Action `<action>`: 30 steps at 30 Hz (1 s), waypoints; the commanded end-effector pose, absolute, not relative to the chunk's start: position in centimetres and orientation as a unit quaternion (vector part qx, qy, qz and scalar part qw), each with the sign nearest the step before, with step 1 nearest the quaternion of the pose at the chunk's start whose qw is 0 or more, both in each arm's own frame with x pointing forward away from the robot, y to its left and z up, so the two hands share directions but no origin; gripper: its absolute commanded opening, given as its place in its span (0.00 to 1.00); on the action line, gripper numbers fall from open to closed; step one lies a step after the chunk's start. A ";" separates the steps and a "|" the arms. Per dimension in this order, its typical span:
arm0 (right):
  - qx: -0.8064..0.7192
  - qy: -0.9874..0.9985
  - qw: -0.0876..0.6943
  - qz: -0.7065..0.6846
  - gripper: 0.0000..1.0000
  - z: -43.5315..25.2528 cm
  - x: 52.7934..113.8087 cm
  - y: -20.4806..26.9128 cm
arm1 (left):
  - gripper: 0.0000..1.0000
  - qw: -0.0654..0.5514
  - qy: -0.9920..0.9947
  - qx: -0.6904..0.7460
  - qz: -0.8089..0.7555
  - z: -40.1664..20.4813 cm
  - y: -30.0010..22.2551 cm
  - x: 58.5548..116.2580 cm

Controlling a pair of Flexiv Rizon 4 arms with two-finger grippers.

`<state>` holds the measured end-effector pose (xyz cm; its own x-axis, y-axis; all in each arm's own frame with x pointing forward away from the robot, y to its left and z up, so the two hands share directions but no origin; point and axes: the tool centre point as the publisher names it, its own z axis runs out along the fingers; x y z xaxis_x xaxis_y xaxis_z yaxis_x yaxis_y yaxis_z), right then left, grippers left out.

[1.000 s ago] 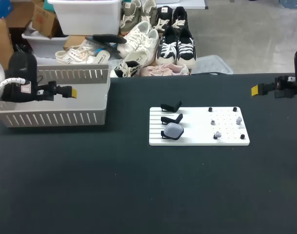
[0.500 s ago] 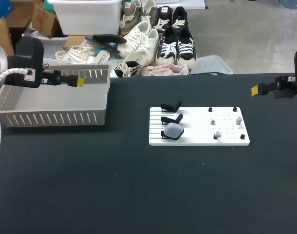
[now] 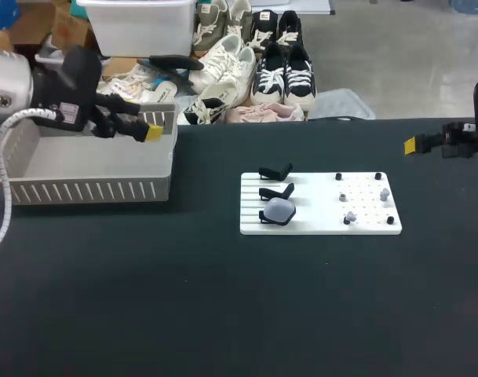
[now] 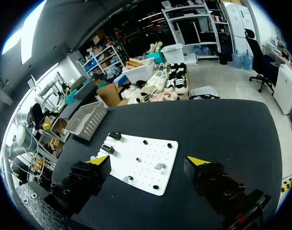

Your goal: Pick up each earbud case from the left stands, insert the matching earbuds, close the lid, and place the case in the box.

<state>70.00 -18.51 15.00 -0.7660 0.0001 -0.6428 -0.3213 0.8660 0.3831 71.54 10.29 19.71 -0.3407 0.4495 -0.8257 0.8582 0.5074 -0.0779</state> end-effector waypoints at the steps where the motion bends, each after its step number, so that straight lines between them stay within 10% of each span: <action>1: -0.088 0.908 0.330 0.243 1.00 15.0 70.0 -18.5 | 1.00 0.379 0.738 0.466 -0.306 18.2 8.9 71.7; 30: -0.088 0.908 0.330 0.243 1.00 15.0 70.0 -18.5 | 1.00 0.349 0.647 0.600 -0.316 10.5 -1.3 71.0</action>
